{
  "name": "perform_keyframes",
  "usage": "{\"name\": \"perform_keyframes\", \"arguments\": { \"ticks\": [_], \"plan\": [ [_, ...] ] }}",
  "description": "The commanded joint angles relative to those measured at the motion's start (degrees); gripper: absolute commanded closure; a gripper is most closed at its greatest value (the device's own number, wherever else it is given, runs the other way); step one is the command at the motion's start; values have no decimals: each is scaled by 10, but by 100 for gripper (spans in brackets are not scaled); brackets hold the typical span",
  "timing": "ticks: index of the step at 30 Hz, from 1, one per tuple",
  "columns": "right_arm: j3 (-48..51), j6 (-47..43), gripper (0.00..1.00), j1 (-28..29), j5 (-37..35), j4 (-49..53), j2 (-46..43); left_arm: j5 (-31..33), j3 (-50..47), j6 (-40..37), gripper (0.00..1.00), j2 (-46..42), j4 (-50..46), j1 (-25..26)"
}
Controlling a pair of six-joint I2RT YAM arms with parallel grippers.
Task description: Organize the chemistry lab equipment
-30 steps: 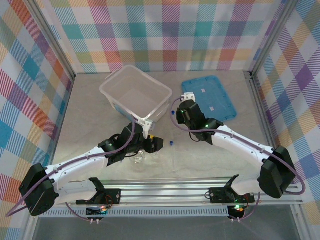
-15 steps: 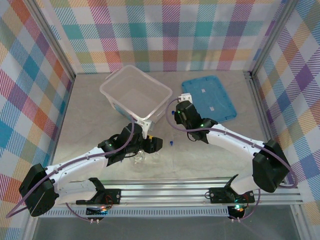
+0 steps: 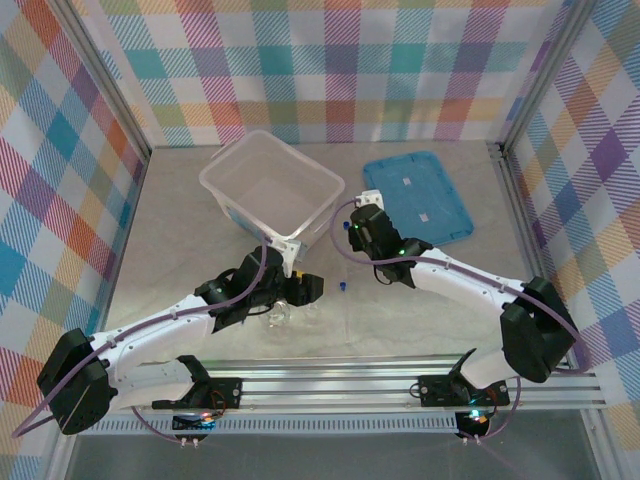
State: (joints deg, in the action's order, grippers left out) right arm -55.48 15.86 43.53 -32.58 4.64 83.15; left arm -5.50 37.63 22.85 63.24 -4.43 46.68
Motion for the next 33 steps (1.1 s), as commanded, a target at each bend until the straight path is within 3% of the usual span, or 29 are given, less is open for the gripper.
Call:
{"name": "perform_keyframes", "arguments": {
  "ticks": [1,10,23,33],
  "plan": [
    [11,10,85,3,-13,-25,8,-11,-12,5,38,-13,3,-5],
    [27,20,82,3,-11,-33,1,-11,-19,10,38,-18,8,-6],
    [21,11,62,4,-6,-14,-38,-22,-9,7,38,2,17,-7],
    [-16,71,57,4,21,131,-108,-35,27,-21,40,39,-2,-6]
  ]
}}
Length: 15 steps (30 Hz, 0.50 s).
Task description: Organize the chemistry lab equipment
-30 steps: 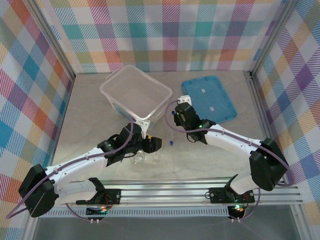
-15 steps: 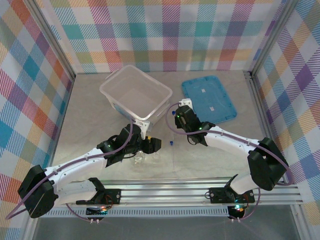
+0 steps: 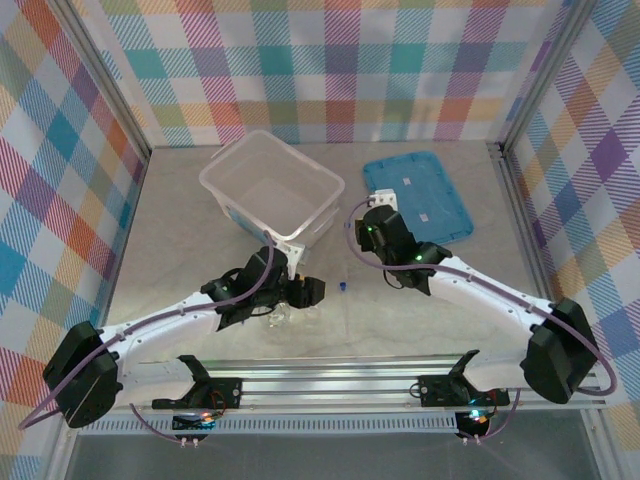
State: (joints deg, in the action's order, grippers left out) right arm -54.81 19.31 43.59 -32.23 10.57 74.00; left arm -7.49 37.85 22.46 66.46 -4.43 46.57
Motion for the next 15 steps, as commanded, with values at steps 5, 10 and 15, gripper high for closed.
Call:
{"name": "perform_keyframes", "arguments": {
  "ticks": [5,10,15],
  "plan": [
    [-34,72,57,4,115,146,-12,-17,43,-33,40,18,-10,-4],
    [-32,99,62,12,187,192,17,3,52,-47,41,20,-26,-2],
    [-14,111,65,23,215,194,48,39,48,-63,40,-5,-51,-3]
  ]
}}
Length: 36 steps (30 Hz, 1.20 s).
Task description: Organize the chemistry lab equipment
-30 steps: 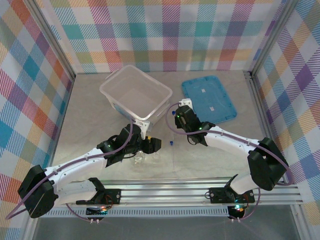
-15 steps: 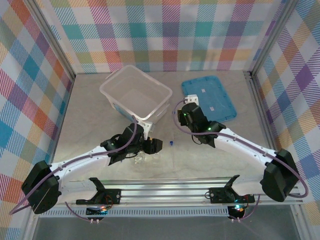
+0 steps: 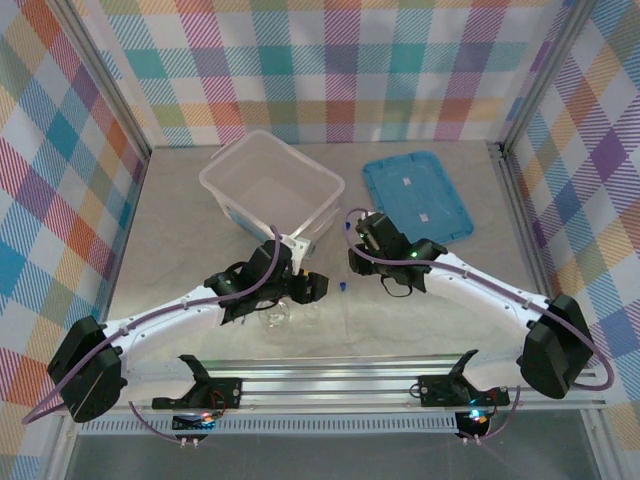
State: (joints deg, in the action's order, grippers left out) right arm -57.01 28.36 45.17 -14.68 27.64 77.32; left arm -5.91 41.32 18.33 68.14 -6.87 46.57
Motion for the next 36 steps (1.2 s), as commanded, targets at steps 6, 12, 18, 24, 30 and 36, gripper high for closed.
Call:
{"name": "perform_keyframes", "arguments": {
  "ticks": [6,12,18,24,30,36],
  "plan": [
    [2,35,66,29,50,24,71,28,-9,-28,40,-52,-39,-2],
    [-5,54,66,46,57,14,126,47,-34,-25,40,-93,-61,-2],
    [-8,67,67,54,58,1,162,47,-50,-16,40,-105,-72,-2],
    [-11,70,68,58,56,-3,183,46,-60,-10,40,-114,-64,-2],
    [-18,71,68,58,54,-7,201,43,-63,-9,40,-111,-59,-2],
    [-28,68,68,59,56,-8,218,42,-66,-8,40,-109,-54,-2]
  ]
}}
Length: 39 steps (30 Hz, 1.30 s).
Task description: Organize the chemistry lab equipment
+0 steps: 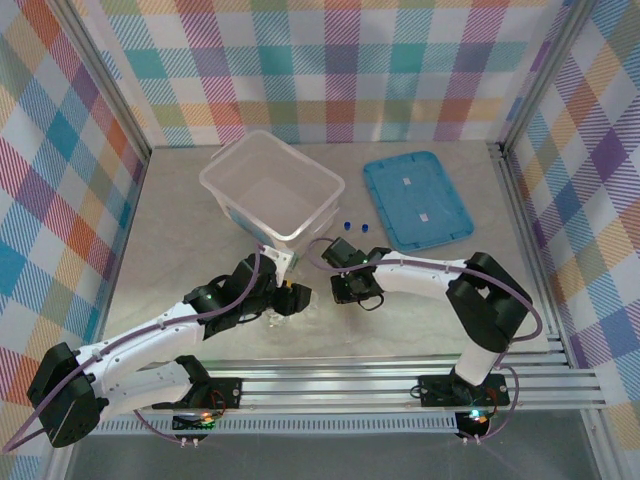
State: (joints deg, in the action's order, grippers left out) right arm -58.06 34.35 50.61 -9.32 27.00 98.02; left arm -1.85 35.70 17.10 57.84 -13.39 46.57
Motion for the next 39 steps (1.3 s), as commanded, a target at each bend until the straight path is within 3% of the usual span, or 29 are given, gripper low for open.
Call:
{"name": "perform_keyframes", "arguments": {
  "ticks": [1,25,39],
  "plan": [
    [-19,8,68,6,3,-2,13,2,-11,5,40,-5,12,-2],
    [-67,3,74,27,-36,44,80,10,-25,11,40,-24,14,-3],
    [-56,5,81,36,-48,46,24,6,-13,17,40,-21,17,-4]
  ]
}}
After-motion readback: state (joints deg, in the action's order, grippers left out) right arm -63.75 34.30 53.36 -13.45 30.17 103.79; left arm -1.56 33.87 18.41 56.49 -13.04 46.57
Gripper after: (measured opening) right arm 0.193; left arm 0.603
